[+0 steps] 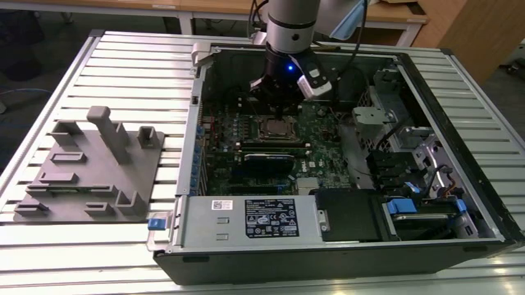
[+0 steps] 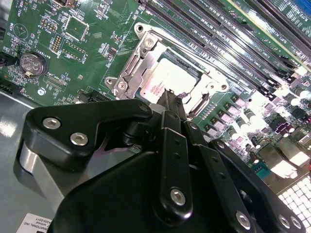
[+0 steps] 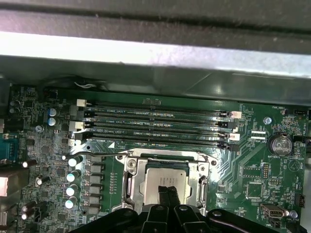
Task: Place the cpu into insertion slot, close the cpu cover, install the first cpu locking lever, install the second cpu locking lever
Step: 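Install the first cpu locking lever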
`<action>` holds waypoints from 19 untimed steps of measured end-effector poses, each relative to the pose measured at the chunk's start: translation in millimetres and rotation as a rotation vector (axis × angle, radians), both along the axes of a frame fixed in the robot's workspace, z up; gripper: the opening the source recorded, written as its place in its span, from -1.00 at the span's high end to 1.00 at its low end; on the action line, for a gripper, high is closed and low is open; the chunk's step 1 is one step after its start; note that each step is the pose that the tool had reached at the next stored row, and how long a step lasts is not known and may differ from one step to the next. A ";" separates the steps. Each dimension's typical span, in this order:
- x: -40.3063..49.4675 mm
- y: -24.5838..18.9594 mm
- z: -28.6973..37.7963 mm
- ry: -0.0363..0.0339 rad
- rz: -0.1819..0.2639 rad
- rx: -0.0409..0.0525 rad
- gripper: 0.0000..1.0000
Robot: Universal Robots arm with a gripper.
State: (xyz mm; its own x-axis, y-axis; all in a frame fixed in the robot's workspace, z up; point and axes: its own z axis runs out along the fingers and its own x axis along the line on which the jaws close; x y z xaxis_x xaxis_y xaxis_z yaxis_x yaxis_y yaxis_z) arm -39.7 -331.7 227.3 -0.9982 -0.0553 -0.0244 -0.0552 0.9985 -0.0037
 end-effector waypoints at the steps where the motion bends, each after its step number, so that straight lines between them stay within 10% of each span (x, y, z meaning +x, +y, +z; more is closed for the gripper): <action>1: 0.0 0.0 0.7 -0.0001 0.000 0.0002 0.80; 19: -11.5 0.1 9.6 -0.0004 0.000 0.0004 0.80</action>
